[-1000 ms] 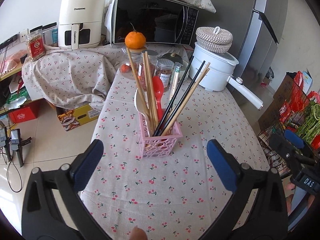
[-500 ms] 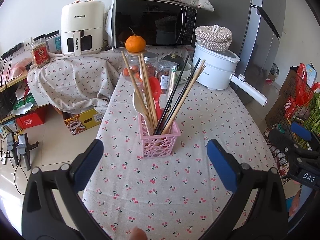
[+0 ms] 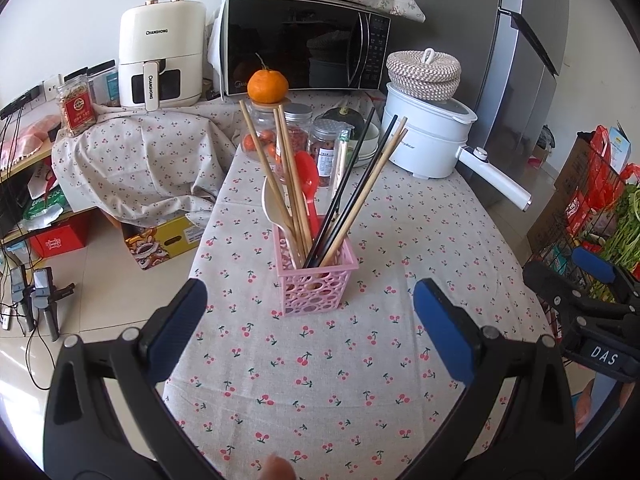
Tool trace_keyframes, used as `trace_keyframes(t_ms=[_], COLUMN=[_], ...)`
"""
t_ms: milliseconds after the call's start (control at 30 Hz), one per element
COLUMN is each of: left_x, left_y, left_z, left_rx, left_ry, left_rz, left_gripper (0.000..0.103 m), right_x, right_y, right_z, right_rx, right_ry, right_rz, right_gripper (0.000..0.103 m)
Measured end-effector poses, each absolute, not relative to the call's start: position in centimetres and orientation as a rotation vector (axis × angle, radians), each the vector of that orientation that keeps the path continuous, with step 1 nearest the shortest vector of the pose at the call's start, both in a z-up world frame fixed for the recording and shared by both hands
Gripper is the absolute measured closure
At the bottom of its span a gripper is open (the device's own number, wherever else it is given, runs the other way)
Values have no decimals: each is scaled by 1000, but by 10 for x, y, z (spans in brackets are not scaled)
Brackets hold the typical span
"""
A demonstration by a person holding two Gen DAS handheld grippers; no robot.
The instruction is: Organize utensils
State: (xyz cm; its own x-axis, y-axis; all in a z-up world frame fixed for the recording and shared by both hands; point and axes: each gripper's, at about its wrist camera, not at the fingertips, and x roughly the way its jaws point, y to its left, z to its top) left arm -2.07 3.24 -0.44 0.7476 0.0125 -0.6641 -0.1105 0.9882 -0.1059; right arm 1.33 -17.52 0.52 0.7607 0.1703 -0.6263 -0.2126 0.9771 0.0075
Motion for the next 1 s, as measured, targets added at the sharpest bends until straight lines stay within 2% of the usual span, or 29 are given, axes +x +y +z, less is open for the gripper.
trace_keyframes(t_ms=[1000], left_x=[-20], left_y=[32], left_z=[-6], left_rx=[-134], left_ry=[731], left_rz=[66], left_gripper=[1], right_x=[16], right_y=[-172], right_z=[1], right_rx=[-70], right_ry=[690], right_rz=[205], right_gripper=[0])
